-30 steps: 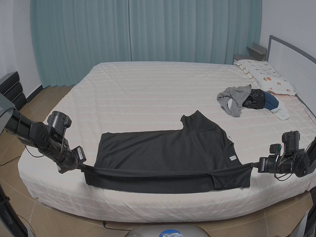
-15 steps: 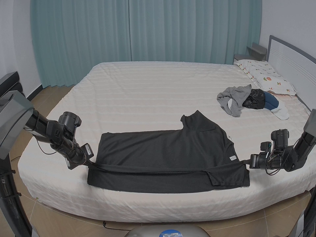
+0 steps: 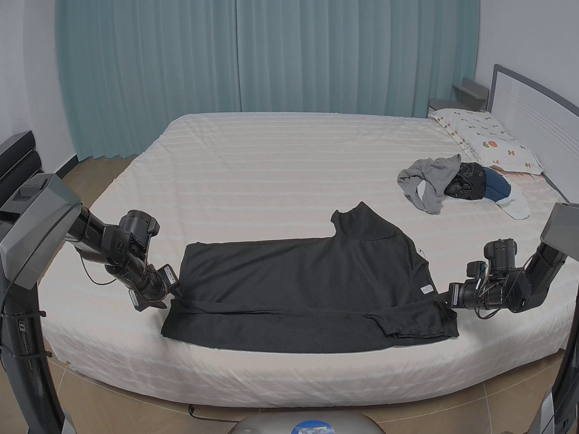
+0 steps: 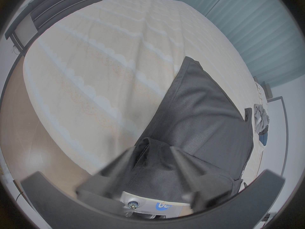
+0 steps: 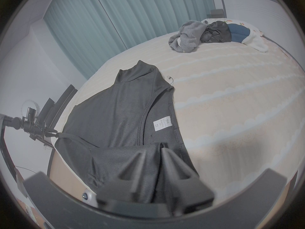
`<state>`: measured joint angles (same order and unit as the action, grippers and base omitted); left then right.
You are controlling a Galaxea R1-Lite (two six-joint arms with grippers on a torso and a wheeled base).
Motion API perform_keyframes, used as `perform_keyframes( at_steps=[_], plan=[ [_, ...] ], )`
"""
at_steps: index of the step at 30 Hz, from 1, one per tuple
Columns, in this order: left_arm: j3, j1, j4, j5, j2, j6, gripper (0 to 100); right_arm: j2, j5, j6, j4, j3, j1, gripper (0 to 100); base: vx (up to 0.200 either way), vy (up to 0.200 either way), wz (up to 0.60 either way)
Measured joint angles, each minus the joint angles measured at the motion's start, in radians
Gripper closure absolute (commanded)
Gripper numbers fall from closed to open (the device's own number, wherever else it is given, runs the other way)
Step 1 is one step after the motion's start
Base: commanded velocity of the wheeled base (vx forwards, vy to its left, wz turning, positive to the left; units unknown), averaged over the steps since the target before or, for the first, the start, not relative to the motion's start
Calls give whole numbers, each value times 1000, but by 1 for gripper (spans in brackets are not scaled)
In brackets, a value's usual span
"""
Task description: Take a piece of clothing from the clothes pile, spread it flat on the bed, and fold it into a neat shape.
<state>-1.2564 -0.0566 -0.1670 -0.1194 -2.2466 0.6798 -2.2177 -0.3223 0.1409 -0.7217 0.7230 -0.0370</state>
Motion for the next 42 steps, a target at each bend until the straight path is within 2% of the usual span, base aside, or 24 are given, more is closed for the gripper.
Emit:
perform_keyframes(
  at_steps=[8,13,16,19,22,27,32,38,42],
  plan=[
    [7,7,-2,0,17,0,0,42,0,103,-5,-6,4,0,0,0,0],
    [33,23,-3,-8,82,1,0,112,-1,201,-6,-46,4,0,0,0,0],
    [59,33,-3,-36,129,21,0,157,-2,281,-8,-86,10,0,0,0,0],
    [81,39,-1,-63,168,79,0,194,-3,337,-12,-129,20,0,0,0,0],
    [105,46,3,-118,197,134,0,229,-3,431,-40,-180,33,0,200,0,0],
    [159,52,6,-205,222,159,0,263,-3,556,-118,-239,55,0,160,0,0],
    [185,55,10,-219,235,165,0,265,-8,606,-151,-272,64,0,0,0,0],
    [193,55,4,-229,235,170,0,230,-9,617,-172,-271,68,0,0,0,0],
    [194,53,1,-229,231,178,0,206,-9,618,-206,-275,68,0,0,-200,0]
  ],
)
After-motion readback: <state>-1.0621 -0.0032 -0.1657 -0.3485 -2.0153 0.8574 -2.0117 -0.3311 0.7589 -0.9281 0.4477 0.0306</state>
